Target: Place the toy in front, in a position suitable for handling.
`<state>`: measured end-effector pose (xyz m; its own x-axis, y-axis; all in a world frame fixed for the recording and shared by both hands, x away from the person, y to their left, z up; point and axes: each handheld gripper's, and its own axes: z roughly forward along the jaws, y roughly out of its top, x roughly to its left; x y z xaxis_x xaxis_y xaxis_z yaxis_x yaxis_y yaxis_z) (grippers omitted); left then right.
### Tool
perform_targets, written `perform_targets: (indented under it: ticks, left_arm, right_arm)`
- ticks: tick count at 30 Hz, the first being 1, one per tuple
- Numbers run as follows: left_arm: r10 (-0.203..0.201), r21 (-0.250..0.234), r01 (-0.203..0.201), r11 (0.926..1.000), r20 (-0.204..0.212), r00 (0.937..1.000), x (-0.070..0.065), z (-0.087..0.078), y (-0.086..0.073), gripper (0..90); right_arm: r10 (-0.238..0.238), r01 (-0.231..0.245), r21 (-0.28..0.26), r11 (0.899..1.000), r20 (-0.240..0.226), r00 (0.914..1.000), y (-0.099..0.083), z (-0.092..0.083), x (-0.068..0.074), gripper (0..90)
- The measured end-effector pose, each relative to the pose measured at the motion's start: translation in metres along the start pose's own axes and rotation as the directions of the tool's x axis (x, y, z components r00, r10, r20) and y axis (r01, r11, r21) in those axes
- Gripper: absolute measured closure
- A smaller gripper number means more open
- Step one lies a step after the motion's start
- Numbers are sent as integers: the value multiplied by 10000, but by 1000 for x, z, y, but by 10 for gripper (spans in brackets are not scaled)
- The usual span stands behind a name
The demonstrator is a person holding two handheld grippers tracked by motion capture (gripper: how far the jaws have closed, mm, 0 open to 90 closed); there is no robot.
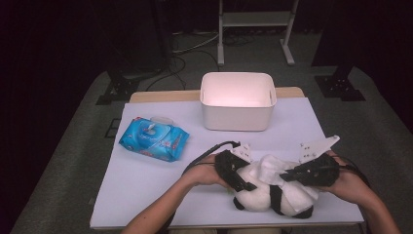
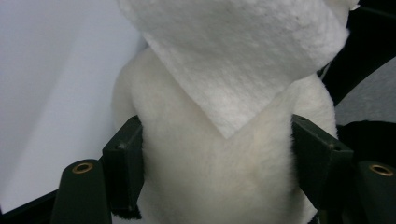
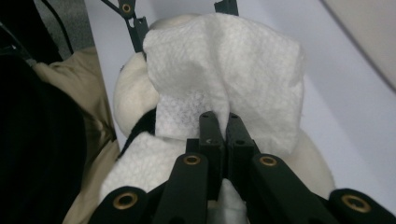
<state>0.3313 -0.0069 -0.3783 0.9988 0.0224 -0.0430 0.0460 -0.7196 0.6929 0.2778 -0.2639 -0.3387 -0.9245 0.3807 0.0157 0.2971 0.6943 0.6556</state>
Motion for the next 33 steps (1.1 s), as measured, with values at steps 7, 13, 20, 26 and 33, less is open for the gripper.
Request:
perform_targets:
  ticks: [7, 13, 20, 26, 33]
  left_arm:
    - [324, 572, -262, 9980, -1113, 9933, 17, -37, -13, 282]
    - [316, 77, -309, 9995, -1347, 9904, 9, -36, -38, 278]
    - [582, -88, -605, 9981, -1650, 9846, -11, -34, -45, 271]
    - [115, -477, -190, 9987, -1516, 9884, -13, -34, -49, 238]
    - [-747, -763, 670, 9948, -1025, 9919, -8, -41, -42, 112]
  right_arm:
    - [-362, 358, -204, 9992, -232, 9991, 36, 24, -19, 874]
    - [-978, 1011, 391, 9941, -780, 9921, 65, 47, -18, 873]
    - [-1441, 1517, 934, 9840, -827, 9861, 89, 64, -16, 871]
    - [-914, 953, 729, 9928, -546, 9943, 72, 45, -24, 872]
    - [-1070, 1113, 725, 9911, -607, 9924, 58, 48, -10, 875]
